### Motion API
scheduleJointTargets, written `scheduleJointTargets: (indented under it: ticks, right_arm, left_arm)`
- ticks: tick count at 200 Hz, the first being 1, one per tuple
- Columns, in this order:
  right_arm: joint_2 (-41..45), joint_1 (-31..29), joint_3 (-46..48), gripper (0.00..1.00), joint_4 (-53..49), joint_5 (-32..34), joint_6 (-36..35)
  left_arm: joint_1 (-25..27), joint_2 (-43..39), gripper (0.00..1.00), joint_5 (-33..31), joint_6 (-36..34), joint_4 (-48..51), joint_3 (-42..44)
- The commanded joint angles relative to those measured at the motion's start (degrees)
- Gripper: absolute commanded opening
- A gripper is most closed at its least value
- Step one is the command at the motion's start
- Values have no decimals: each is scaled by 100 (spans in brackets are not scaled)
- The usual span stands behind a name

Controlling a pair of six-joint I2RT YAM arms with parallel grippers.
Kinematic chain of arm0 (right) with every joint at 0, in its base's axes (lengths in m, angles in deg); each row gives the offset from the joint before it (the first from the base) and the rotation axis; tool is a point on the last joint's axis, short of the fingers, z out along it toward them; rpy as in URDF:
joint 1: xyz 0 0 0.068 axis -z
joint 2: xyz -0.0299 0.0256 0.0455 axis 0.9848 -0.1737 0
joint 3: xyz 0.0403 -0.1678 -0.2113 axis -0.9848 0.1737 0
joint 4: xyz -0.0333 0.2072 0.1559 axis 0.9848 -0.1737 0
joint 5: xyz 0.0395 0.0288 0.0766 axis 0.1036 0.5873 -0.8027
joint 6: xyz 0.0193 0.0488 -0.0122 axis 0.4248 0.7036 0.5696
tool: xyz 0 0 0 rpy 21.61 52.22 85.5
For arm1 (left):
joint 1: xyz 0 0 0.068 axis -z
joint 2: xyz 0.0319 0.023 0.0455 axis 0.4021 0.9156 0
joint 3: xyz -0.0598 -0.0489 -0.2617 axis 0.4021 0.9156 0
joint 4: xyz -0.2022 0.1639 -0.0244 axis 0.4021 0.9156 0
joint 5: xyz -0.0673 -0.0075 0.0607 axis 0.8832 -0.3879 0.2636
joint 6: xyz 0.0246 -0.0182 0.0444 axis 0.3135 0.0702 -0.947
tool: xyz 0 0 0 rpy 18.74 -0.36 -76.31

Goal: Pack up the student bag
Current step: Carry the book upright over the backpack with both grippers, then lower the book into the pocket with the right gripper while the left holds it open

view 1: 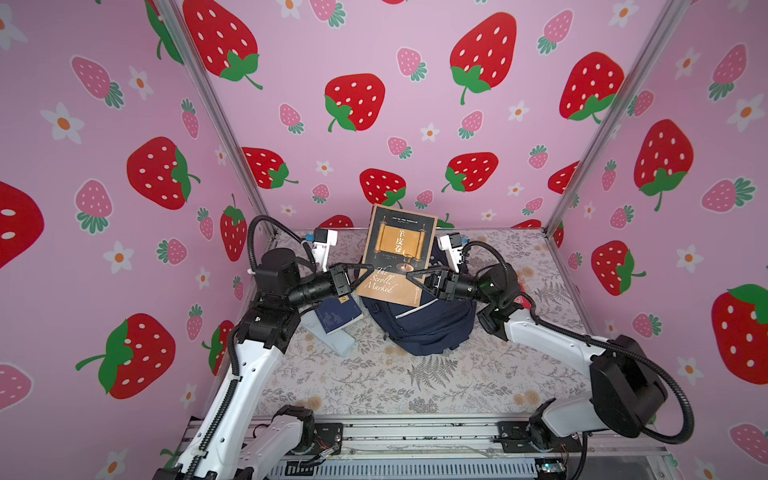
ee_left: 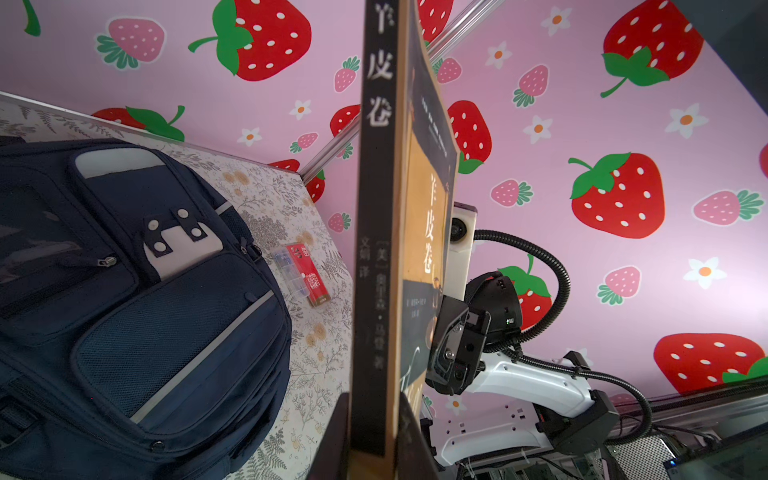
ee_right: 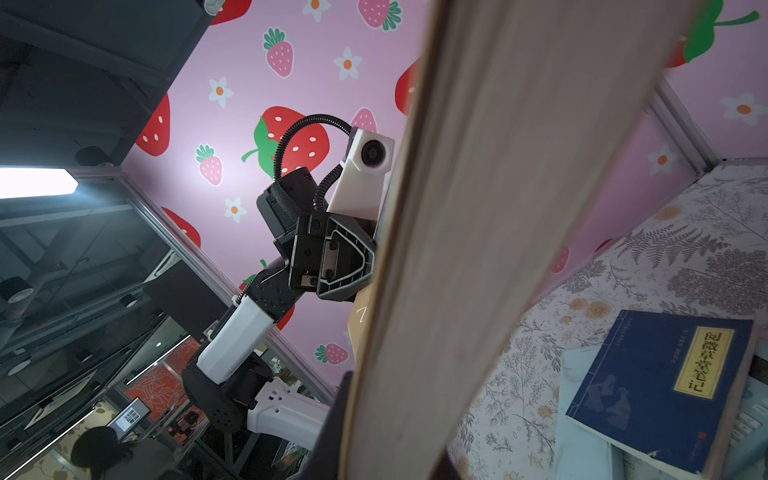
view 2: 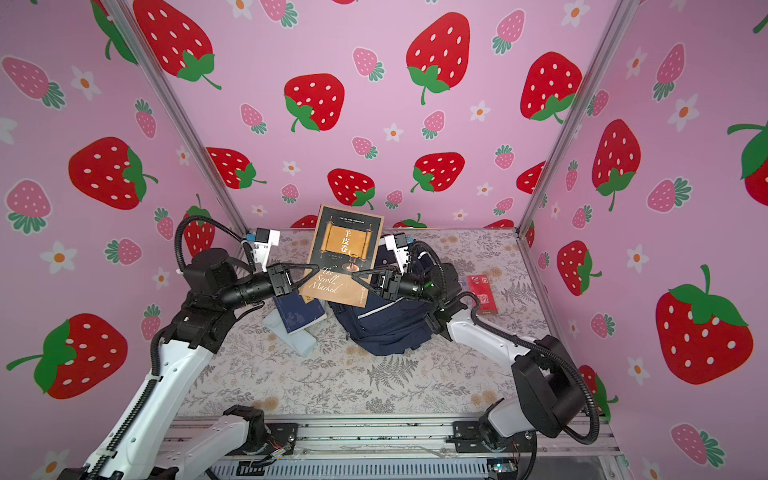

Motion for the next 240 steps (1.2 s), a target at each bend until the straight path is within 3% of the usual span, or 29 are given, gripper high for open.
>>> scheduleJointTargets:
  ticks: [1, 29, 56, 75, 118, 145, 175, 211, 240]
  right_arm:
    - [496, 278, -15, 0, -400, 496, -402]
    - [1070, 614, 25, 0, -2411, 1246, -1180]
    - [1437, 1104, -196, 0, -5207, 2506, -1915]
    - [1659, 1483, -55, 0, -6288, 3032, -2106]
    - [2473, 2226, 691, 0, -7063, 3169, -2297]
    - [2705, 2377, 903, 0, -7333, 3085, -2436]
    - [2982, 2399, 1028, 0, -7514, 3129, -2497]
    - [3525, 2404, 1011, 0, -7755, 3135, -2660]
    - [3813, 2397, 1047, 0, -7990, 3077, -2740]
  left_arm:
    - [12, 239, 45, -137, -459, 405, -139]
    - [292, 515, 63, -1093, -1233, 1409, -510]
    - [994, 1051, 65, -2317, -1863, 2078, -926]
    - [1591, 1694, 65, -2941, -2337, 2465, -1354]
    - [3058, 3633, 68, -4872, -3440, 3451, -2570]
    - [3548, 4777, 69, -5709, -3839, 3819, -3294]
    - [3825, 5488, 71, -5903, -3996, 3798, -3689]
    - [3939, 5753, 72, -6126, -4068, 3618, -3624]
    - [3936, 5762, 65, -6359, -4089, 3398, -3456]
